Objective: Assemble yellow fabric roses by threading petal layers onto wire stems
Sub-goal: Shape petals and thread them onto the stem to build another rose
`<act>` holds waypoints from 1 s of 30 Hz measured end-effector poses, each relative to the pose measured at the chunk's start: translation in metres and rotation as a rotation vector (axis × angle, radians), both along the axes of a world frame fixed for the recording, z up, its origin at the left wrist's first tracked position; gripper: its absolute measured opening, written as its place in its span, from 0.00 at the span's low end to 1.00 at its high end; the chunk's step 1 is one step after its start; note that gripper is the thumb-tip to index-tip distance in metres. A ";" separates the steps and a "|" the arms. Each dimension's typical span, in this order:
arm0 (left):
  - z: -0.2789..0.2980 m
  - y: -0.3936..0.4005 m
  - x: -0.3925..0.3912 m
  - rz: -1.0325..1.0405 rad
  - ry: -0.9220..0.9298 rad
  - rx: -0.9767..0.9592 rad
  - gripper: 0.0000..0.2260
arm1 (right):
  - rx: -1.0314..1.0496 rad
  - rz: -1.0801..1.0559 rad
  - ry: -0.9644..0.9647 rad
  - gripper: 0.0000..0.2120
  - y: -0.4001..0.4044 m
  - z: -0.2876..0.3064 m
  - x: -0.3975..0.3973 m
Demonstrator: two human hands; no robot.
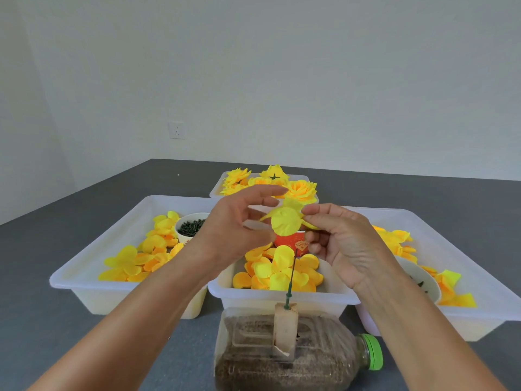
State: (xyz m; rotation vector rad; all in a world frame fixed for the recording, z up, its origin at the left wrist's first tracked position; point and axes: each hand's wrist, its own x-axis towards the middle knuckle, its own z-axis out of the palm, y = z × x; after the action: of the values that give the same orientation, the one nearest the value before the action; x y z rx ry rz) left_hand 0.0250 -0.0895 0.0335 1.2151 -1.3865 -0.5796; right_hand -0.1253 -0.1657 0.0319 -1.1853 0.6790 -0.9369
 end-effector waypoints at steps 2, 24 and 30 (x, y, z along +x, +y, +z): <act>-0.001 -0.003 -0.003 0.059 -0.074 -0.060 0.17 | 0.015 0.010 0.024 0.07 0.001 0.001 0.002; -0.004 -0.015 0.009 0.054 0.354 0.269 0.06 | -0.231 -0.029 0.180 0.05 -0.002 -0.002 0.005; -0.005 -0.012 0.008 0.083 0.342 0.222 0.09 | -0.220 -0.006 0.171 0.07 -0.003 -0.004 0.000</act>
State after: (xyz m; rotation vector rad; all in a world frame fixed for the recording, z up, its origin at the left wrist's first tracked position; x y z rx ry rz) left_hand 0.0330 -0.1019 0.0286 1.2728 -0.9989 -0.8562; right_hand -0.1249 -0.1684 0.0281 -1.4718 0.7291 -0.9394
